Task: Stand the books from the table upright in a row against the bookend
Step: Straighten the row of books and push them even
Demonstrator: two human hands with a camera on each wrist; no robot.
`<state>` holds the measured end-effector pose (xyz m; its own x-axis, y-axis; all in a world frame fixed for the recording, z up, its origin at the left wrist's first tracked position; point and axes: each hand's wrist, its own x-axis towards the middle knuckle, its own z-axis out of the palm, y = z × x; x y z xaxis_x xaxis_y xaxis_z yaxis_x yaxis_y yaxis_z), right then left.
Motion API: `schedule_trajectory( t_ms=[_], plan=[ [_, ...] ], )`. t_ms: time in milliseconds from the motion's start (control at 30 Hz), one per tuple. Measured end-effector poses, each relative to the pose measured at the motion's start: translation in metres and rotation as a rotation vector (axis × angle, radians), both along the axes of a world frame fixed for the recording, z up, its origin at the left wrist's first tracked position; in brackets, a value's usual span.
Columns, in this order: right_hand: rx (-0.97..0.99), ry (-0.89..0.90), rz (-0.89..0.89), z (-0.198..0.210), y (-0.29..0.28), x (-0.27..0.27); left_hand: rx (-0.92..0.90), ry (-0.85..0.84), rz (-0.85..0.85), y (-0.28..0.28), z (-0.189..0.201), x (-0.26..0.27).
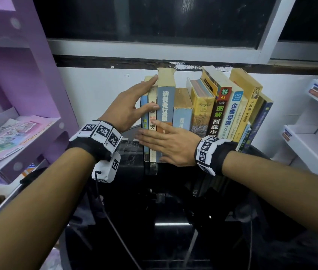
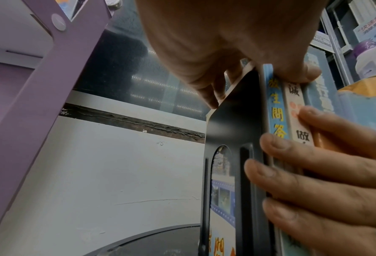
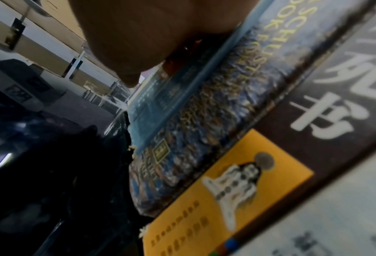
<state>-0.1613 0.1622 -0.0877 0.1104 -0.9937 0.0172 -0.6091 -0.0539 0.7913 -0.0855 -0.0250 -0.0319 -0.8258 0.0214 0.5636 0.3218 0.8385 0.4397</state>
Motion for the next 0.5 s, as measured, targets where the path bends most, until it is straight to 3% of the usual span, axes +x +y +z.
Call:
schedule_trajectory(
  t_ms=[300,500],
  plan=[
    [0.012,-0.065,0.01,0.005,0.005,0.008,-0.066,0.012,0.016,0.005,0.006,0.012],
    [-0.025,-0.095,-0.043,0.013,0.037,0.006,-0.129,-0.007,0.037,0.008,0.012,0.012]
  ],
)
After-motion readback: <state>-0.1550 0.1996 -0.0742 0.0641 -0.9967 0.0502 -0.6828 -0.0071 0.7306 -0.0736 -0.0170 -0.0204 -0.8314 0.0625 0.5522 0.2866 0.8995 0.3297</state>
